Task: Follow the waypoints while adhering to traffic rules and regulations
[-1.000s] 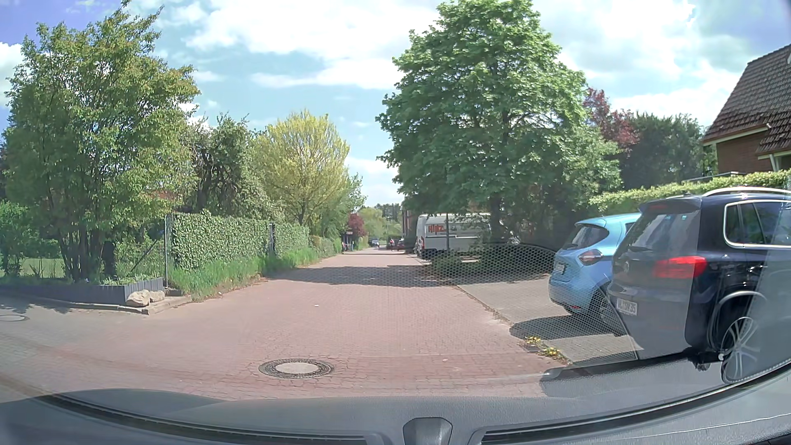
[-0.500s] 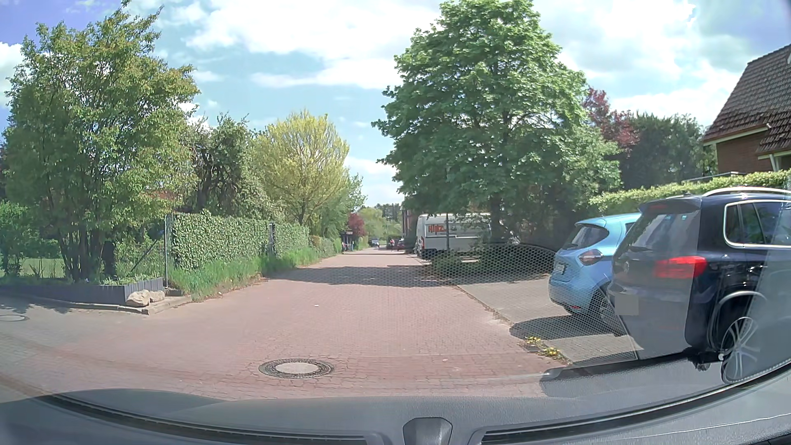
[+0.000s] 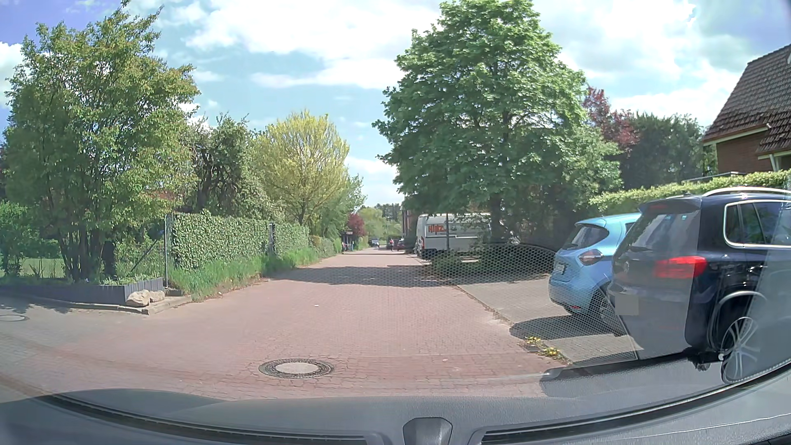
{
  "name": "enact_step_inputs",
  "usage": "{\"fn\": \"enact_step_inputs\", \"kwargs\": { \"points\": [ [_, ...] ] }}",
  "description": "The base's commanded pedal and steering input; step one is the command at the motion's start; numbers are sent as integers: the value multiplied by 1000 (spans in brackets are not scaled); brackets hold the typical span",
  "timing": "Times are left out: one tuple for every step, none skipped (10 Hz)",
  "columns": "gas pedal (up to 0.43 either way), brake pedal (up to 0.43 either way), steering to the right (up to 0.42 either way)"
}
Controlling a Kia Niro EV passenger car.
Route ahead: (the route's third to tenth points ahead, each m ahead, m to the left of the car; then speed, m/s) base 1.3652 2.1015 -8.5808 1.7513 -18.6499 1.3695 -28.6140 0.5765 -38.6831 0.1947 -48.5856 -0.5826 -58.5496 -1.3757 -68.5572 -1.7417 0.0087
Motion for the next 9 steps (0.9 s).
{"fn": "enact_step_inputs", "kwargs": {
  "points": [
    [0,244,-22],
    [0,244,-22],
    [0,244,-22],
    [0,244,-21],
    [0,244,-19],
    [0,244,-9],
    [0,244,1],
    [0,244,10],
    [0,244,8]
  ]
}}
